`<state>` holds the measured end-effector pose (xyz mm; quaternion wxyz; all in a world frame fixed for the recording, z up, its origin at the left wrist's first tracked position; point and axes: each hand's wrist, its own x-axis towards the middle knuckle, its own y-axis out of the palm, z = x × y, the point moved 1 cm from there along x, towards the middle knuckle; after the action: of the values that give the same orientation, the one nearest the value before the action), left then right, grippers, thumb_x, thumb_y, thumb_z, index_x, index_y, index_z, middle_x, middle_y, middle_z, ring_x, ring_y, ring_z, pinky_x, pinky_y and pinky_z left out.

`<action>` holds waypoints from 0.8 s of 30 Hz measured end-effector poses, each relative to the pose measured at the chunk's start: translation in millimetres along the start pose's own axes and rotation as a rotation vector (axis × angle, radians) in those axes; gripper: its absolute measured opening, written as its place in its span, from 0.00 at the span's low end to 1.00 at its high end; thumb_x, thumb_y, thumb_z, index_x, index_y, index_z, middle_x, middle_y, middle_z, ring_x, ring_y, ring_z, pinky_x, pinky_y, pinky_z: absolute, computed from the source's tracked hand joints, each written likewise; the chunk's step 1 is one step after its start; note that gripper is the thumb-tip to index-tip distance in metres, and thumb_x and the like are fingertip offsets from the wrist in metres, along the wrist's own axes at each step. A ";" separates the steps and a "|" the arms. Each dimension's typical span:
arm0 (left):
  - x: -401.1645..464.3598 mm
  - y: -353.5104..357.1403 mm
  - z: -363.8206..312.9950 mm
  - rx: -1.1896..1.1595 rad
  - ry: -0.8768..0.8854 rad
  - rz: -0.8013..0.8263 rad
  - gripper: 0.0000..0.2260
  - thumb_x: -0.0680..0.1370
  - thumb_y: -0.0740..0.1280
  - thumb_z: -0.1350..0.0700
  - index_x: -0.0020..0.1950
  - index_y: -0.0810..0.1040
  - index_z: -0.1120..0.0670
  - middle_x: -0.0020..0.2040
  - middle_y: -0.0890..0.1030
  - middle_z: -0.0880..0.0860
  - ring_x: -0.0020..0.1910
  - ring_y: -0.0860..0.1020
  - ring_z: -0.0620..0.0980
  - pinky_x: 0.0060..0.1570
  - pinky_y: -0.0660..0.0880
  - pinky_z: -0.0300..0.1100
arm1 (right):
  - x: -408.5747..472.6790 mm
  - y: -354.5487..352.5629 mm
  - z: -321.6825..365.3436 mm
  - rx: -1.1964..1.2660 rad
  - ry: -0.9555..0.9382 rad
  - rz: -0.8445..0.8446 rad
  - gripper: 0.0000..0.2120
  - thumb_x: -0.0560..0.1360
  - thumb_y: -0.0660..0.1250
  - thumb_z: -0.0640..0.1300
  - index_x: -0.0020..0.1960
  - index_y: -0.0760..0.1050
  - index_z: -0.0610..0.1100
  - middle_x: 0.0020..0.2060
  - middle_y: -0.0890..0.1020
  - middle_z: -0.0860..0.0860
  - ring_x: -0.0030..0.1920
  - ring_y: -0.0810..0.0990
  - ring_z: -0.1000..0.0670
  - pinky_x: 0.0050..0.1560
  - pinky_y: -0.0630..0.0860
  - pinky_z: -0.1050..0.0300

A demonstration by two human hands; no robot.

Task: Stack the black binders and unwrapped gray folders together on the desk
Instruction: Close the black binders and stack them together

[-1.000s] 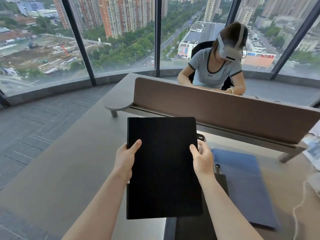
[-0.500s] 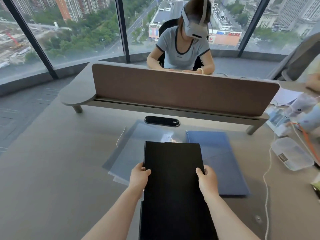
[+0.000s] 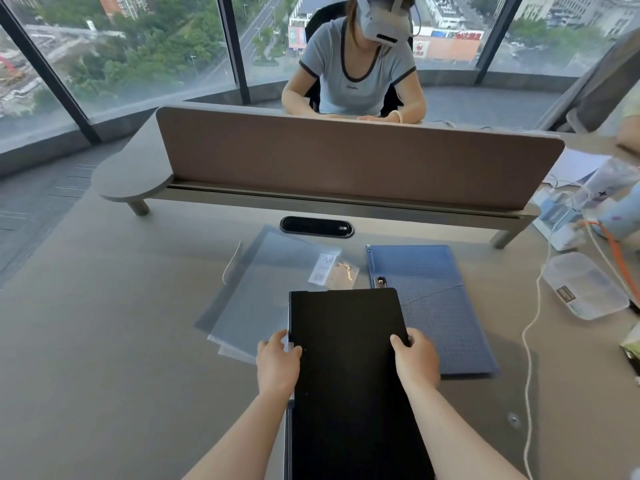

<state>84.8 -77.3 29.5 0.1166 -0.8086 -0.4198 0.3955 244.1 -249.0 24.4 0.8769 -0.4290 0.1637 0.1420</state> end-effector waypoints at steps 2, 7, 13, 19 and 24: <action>0.2 0.2 2.8 0.005 -0.034 0.013 0.24 0.80 0.68 0.52 0.75 0.68 0.53 0.71 0.71 0.58 0.66 0.75 0.58 0.63 0.74 0.53 | 1.2 0.3 1.1 0.006 -0.003 -0.013 0.15 0.77 0.65 0.51 0.62 0.74 0.48 0.58 0.76 0.49 0.56 0.77 0.46 0.46 0.74 0.51; 1.2 4.3 4.9 -0.005 -0.081 0.072 0.27 0.79 0.68 0.47 0.75 0.69 0.57 0.72 0.75 0.57 0.68 0.75 0.58 0.64 0.74 0.52 | 0.2 0.8 -1.1 -0.005 0.032 0.012 0.19 0.77 0.65 0.51 0.66 0.73 0.45 0.61 0.76 0.47 0.60 0.77 0.45 0.50 0.74 0.51; 2.3 2.8 1.2 -0.109 -0.131 0.101 0.27 0.78 0.71 0.49 0.74 0.70 0.58 0.71 0.75 0.58 0.68 0.75 0.59 0.64 0.74 0.52 | 2.6 -0.3 3.9 0.045 0.053 0.023 0.16 0.79 0.63 0.48 0.63 0.75 0.42 0.60 0.79 0.45 0.59 0.78 0.43 0.52 0.74 0.52; 4.7 0.5 1.8 -0.204 -0.150 0.112 0.26 0.77 0.73 0.49 0.70 0.73 0.59 0.66 0.79 0.58 0.63 0.79 0.59 0.64 0.75 0.54 | 2.1 -2.6 9.4 0.121 0.044 0.014 0.12 0.79 0.64 0.47 0.60 0.75 0.43 0.59 0.80 0.46 0.59 0.78 0.44 0.50 0.71 0.54; 8.0 -2.2 -13.3 -0.229 -0.123 0.094 0.25 0.76 0.73 0.46 0.68 0.75 0.57 0.63 0.81 0.57 0.60 0.81 0.58 0.63 0.77 0.56 | 5.6 -9.1 18.9 0.166 0.037 0.006 0.14 0.79 0.63 0.47 0.63 0.74 0.43 0.62 0.78 0.47 0.60 0.78 0.44 0.51 0.72 0.53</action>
<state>96.0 -67.8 35.0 -0.0213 -0.8096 -0.4302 0.3988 255.8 -238.7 39.4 0.9058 -0.3570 0.1924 0.1227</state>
